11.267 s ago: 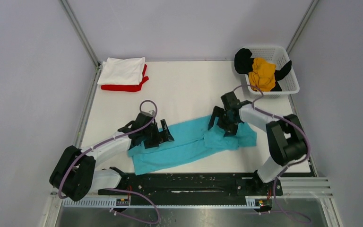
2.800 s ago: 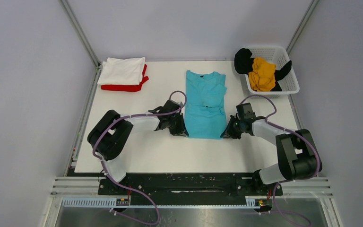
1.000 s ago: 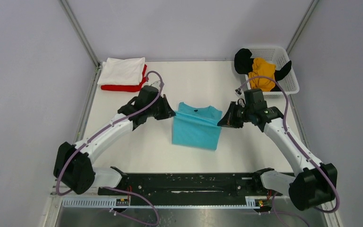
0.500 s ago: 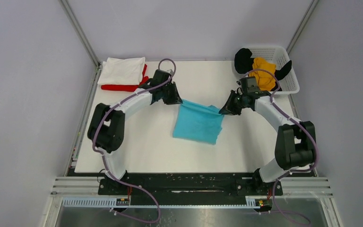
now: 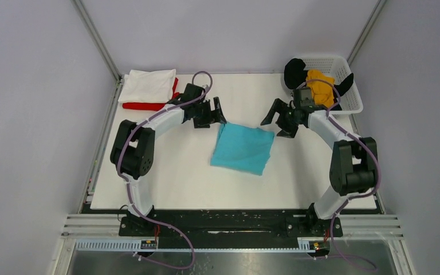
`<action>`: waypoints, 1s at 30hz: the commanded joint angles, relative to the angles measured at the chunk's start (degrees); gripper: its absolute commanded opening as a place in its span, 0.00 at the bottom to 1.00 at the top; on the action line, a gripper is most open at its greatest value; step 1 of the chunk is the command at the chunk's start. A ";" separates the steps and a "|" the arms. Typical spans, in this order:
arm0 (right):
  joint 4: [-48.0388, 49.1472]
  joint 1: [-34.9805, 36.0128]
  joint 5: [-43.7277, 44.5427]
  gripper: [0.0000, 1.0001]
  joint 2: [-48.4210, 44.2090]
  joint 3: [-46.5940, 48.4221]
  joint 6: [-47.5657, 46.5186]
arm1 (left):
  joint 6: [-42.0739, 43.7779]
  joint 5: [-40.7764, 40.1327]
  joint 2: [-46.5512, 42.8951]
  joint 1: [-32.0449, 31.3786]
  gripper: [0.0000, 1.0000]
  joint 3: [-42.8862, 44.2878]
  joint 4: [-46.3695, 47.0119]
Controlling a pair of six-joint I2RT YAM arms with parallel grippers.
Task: Fold and stack the t-shirts
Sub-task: Fold the long partially folded tshirt into a neat square, then put the neatly folded tshirt into the corner of the board with the left arm
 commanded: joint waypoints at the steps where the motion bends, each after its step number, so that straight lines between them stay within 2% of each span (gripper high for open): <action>1: 1.36 0.01 0.10 1.00 -8.73 -8.46 -0.90 | 3.62 5.49 -2.83 -0.45 0.87 -5.56 2.49; 7: 2.24 0.01 0.02 0.99 -18.40 -19.49 -1.66 | 6.86 2.72 -0.14 -3.47 0.85 -6.40 0.16; 15: -0.80 -0.07 6.85 0.99 -31.45 -25.70 -2.41 | 6.42 -8.37 8.78 -9.66 0.68 1.38 -8.32; 18: -1.56 -0.10 8.45 1.00 -35.44 -26.62 -3.33 | 5.30 -11.29 11.56 -12.31 0.49 3.55 -10.33; 21: -2.63 -0.10 10.02 0.99 -37.53 -26.99 -4.33 | 4.42 -16.89 12.93 -14.38 0.22 6.63 -13.48; 23: -3.16 -0.10 10.88 1.00 -38.51 -27.28 -4.65 | 4.08 -22.44 12.99 -15.37 0.00 8.65 -15.88; 27: -3.51 -0.10 12.09 0.99 -40.27 -27.88 -5.79 | 5.12 -35.41 11.23 -15.30 0.00 11.87 -19.30; 30: -3.82 -0.09 14.65 0.99 -41.59 -28.11 -6.00 | 9.03 -45.63 10.61 -14.16 0.00 16.02 -21.80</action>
